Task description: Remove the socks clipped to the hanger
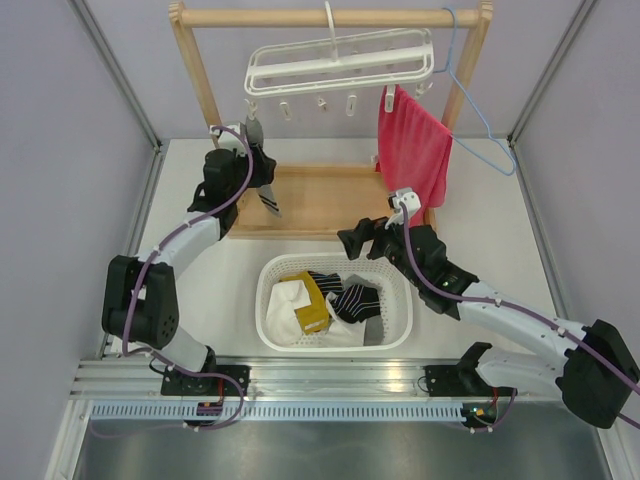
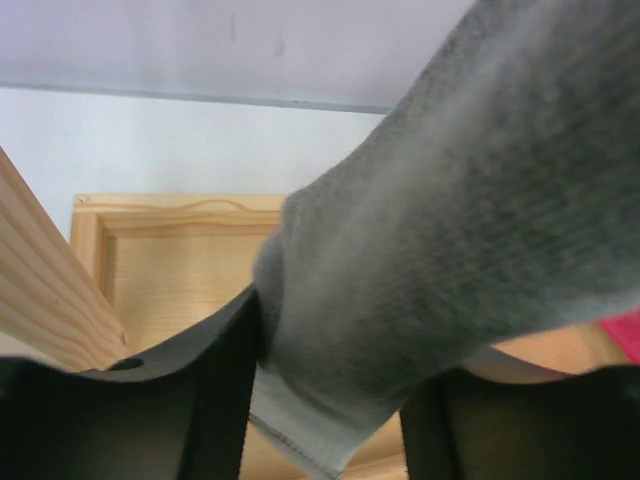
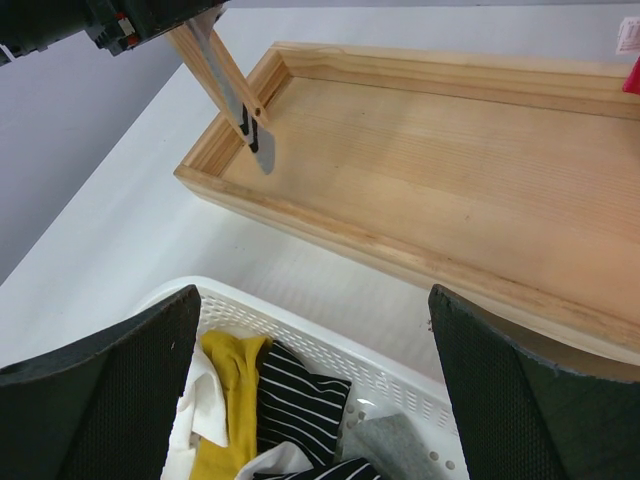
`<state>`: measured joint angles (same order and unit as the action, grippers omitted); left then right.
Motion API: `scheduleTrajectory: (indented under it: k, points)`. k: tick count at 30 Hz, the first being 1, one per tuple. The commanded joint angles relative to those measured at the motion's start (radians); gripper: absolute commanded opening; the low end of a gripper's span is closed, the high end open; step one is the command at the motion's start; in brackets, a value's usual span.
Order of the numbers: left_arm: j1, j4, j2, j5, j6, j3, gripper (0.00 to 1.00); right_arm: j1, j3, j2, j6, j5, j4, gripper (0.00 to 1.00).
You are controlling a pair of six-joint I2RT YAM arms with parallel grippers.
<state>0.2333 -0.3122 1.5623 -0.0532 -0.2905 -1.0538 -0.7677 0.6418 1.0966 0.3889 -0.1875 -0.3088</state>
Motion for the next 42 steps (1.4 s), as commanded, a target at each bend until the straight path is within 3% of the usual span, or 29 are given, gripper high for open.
scheduleTrajectory:
  k: [1, 4, 12, 25, 33, 42]
  points:
    - [0.008, -0.054, 0.016, 0.006, -0.027, -0.034, 0.51, 0.005, 0.001, 0.013, 0.005, 0.02, -0.059, 0.98]
    - [0.011, -0.039, 0.016, -0.002, -0.039, -0.031, 0.02, 0.007, 0.001, 0.019, 0.007, 0.028, -0.062, 0.98]
    - [0.046, 0.047, -0.076, 0.009, -0.002, -0.035, 0.02, 0.007, 0.01, 0.048, 0.015, 0.043, -0.067, 0.98]
    - [0.112, 0.265, -0.292, -0.022, -0.067, -0.04, 0.02, -0.004, 0.009, 0.086, 0.022, 0.148, -0.122, 0.98]
    - [0.175, 0.347, -0.399, -0.001, -0.099, 0.009, 0.02, -0.128, 0.082, 0.069, -0.031, 0.033, -0.084, 0.98]
    - [0.19, 0.406, -0.508, -0.017, -0.139, 0.074, 0.02, -0.16, 0.19, 0.08, -0.047, 0.026, -0.069, 0.98]
